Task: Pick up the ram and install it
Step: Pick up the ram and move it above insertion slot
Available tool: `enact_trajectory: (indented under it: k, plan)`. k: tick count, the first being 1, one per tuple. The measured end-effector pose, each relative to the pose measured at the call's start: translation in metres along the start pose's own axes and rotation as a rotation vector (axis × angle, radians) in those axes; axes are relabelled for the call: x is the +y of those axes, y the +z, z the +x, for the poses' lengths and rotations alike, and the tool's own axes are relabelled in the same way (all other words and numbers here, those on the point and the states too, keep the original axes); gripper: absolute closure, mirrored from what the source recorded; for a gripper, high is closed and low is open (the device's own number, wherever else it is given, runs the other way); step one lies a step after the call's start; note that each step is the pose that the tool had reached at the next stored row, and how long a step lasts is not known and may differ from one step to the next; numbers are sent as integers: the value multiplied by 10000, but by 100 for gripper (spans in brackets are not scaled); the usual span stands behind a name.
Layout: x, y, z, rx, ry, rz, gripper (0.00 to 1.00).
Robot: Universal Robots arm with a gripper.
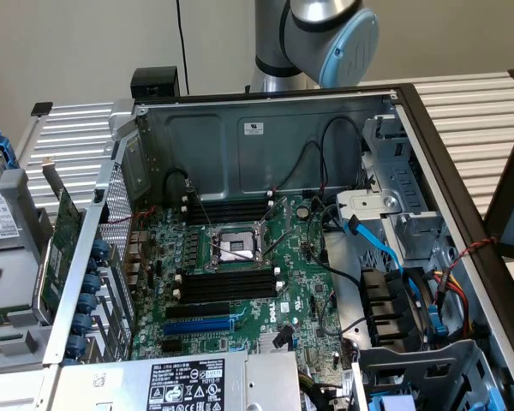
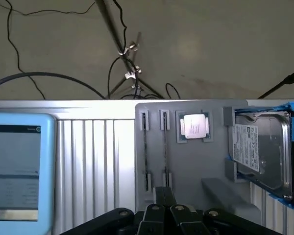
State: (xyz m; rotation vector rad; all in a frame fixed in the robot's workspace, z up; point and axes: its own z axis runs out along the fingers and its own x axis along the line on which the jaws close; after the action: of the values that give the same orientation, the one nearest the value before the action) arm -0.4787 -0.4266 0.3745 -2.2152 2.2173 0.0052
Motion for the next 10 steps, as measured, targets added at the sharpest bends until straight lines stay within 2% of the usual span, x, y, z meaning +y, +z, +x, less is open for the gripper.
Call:
enact_trajectory:
  k: [7,9,10]
  plan:
    - [0,74,2,-2,-821,71,89]
    - [0,102,3,-3,-973,79,76]
    - [1,119,4,-4,-1026,82,76]
